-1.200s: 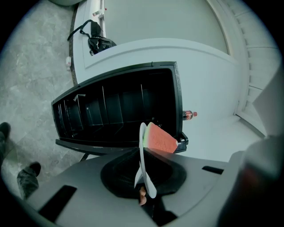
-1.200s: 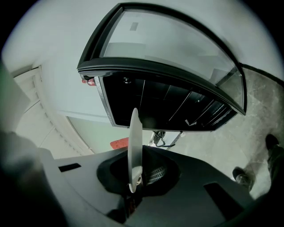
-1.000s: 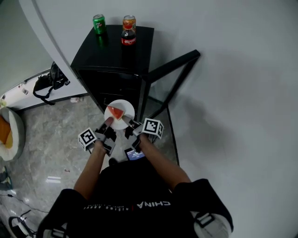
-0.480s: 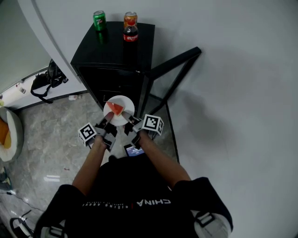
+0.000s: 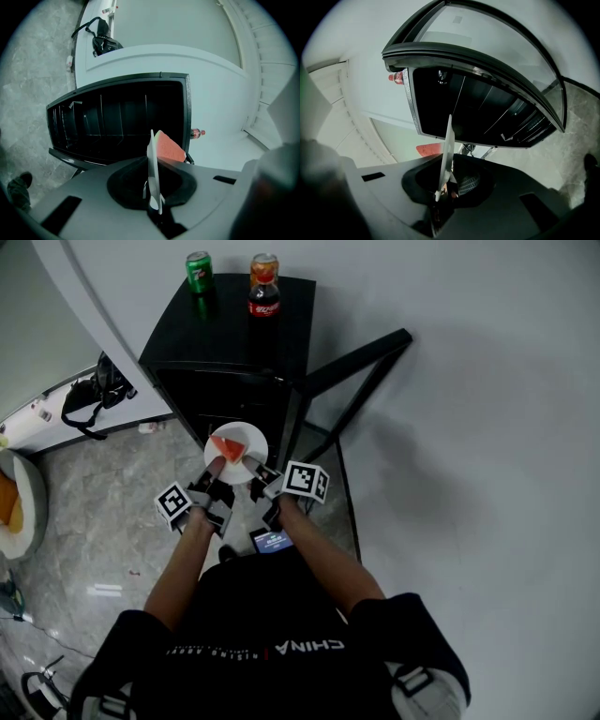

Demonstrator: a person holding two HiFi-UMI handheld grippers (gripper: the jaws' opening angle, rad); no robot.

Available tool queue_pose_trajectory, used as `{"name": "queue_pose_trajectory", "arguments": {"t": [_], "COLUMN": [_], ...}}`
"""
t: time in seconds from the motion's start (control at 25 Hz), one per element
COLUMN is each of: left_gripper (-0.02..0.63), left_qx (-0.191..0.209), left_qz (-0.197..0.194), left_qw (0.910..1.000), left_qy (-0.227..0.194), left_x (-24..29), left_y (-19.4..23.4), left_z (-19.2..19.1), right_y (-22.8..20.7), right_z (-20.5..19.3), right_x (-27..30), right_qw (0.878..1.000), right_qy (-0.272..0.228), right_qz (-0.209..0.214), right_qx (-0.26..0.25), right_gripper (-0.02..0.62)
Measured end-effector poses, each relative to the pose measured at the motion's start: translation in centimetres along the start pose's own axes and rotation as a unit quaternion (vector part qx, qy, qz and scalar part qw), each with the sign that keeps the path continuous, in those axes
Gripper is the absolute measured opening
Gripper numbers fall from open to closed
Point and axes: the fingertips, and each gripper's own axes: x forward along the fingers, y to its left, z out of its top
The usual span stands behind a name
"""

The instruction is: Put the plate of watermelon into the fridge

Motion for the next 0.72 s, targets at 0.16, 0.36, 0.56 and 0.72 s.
{"name": "queue_pose_trajectory", "arguments": {"t": [0.16, 0.36, 0.56, 0.72], "left_gripper": [0.028, 0.029, 0.028, 0.029], "left_qx": [0.005, 0.002, 0.007, 0.035], "left_qz": [0.005, 0.014, 0.016, 0.010], "left_qw": [0.9998, 0.9996, 0.9995, 0.9992], "left_qy": [-0.017, -0.026, -0.026, -0.015], "left_x": [0.3, 1.4, 3.1, 5.1], "left_y": [0.3, 1.6, 2.8, 3.8], "left_z": [0.9, 2.1, 3.2, 4.6], "right_y": [-0.2, -1.1, -2.6, -4.6], "right_z": [0.2, 0.6, 2.0, 3.1], "right_x": [0.1, 1.2, 2.6, 4.3], "right_qw": [1.000, 0.999, 0.995, 0.991], "right_qy": [-0.009, -0.018, -0.065, -0.093], "right_qz": [0.004, -0.002, -0.002, 0.012], "right_qx": [0.009, 0.033, 0.076, 0.094], "right_gripper": [0.031, 0.035, 0.034, 0.032]}}
